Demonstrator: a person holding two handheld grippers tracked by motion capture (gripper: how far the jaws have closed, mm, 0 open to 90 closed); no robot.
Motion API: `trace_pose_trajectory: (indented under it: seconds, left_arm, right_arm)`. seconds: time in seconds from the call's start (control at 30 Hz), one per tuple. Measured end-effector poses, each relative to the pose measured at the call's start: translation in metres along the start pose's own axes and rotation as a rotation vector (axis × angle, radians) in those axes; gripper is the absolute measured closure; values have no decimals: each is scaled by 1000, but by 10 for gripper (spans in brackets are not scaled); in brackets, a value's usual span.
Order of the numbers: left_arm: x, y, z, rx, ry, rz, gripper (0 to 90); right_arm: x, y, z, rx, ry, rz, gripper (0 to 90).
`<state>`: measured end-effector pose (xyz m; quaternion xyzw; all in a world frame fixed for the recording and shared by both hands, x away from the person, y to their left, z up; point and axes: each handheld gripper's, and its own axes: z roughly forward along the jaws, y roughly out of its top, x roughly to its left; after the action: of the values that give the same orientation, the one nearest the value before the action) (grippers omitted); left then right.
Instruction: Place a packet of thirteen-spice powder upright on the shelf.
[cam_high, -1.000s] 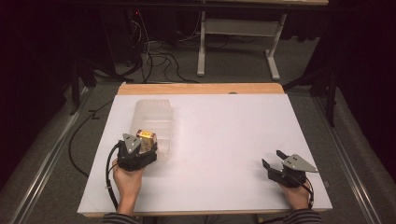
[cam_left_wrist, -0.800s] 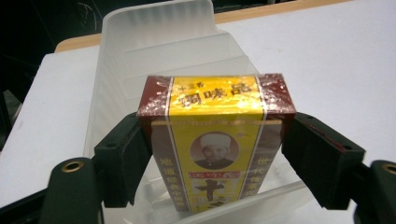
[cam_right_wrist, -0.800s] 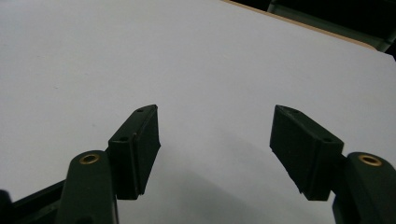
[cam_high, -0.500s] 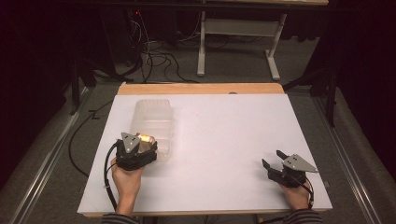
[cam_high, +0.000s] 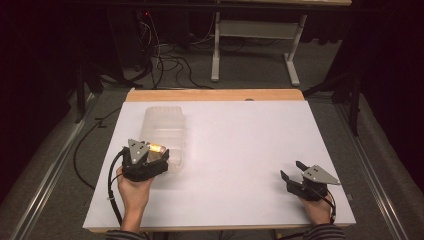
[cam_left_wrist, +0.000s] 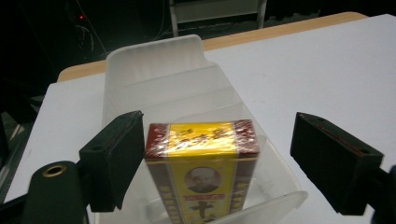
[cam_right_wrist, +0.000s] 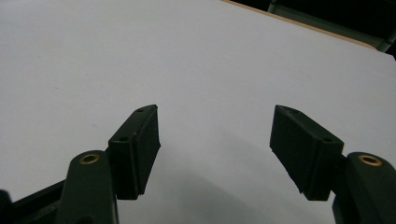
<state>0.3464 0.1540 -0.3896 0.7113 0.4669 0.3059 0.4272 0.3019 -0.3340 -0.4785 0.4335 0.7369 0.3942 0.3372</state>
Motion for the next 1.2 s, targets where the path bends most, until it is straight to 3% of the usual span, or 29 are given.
trace_pose_trajectory:
  seconds: [0.37,0.7,1.2]
  left_arm:
    - [-11,11,-8,-29,-22,32,189]
    - [-26,19,-11,-37,-82,59,198]
    - [-43,23,-11,-41,-132,85,202]
  right_arm:
    - [0,0,0,1,0,1,335]
    - [0,0,-1,3,0,6,335]
    - [0,0,-1,-4,1,1,336]
